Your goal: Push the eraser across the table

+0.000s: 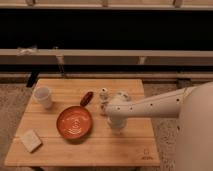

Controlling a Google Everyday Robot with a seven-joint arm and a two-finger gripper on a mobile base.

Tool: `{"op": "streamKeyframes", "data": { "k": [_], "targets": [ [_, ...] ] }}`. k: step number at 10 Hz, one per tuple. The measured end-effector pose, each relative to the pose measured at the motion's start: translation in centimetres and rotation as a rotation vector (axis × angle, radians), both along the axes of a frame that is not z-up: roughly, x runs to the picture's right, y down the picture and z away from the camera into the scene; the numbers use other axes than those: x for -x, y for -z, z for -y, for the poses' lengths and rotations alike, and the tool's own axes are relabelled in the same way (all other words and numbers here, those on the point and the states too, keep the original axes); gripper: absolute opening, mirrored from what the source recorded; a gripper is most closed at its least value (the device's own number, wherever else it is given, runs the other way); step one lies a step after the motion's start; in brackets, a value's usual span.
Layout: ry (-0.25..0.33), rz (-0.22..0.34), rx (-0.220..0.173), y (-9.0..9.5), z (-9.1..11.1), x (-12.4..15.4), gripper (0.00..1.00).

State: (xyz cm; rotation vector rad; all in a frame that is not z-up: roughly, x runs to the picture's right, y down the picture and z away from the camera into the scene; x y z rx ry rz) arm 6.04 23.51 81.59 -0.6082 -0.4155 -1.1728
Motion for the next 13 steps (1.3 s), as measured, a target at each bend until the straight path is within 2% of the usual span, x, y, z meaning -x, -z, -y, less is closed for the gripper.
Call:
{"op": "streamKeyframes", "data": {
  "k": [13],
  "targets": [
    [-0.017,-0.041,-0.002,-3.2,5.0,-1.6,0.0]
  ]
}}
